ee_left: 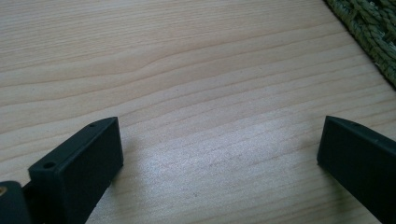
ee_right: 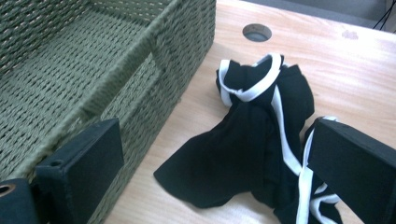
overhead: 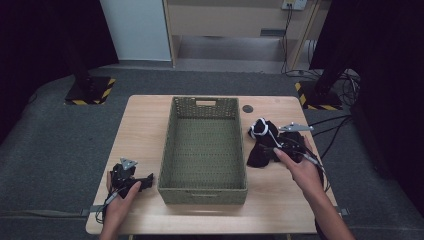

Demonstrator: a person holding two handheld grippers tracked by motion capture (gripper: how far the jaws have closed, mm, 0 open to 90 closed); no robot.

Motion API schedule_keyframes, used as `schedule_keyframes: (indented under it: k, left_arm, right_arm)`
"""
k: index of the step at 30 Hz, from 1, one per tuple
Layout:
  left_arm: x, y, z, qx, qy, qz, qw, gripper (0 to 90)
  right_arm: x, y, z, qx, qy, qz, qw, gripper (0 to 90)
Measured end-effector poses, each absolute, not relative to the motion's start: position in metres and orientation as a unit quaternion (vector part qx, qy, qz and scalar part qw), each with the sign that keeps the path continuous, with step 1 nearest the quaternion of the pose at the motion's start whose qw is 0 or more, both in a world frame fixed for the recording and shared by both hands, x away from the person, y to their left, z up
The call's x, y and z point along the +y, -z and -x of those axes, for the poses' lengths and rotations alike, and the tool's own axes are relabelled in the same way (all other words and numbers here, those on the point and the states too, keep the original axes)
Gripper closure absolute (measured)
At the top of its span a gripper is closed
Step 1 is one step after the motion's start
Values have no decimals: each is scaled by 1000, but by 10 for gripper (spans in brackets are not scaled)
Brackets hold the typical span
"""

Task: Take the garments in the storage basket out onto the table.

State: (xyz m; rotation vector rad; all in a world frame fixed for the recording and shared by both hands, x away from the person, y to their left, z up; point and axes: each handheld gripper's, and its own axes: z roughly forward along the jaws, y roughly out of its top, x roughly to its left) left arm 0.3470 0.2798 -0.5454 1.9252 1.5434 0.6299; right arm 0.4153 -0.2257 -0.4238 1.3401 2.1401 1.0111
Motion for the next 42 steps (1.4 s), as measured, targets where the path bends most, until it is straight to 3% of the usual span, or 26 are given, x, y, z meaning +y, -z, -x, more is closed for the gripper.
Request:
schedule_keyframes:
  k: [24,42]
  left_arm:
    - [280,545,-347,579,-237,-723,293,0]
    - [280,545,-347,579,-237,-723,293,0]
  right_arm:
    - [-226,449,-375,771,-377,-476,193,33]
    - [-218,500,-361,777,-359,-491,161,34]
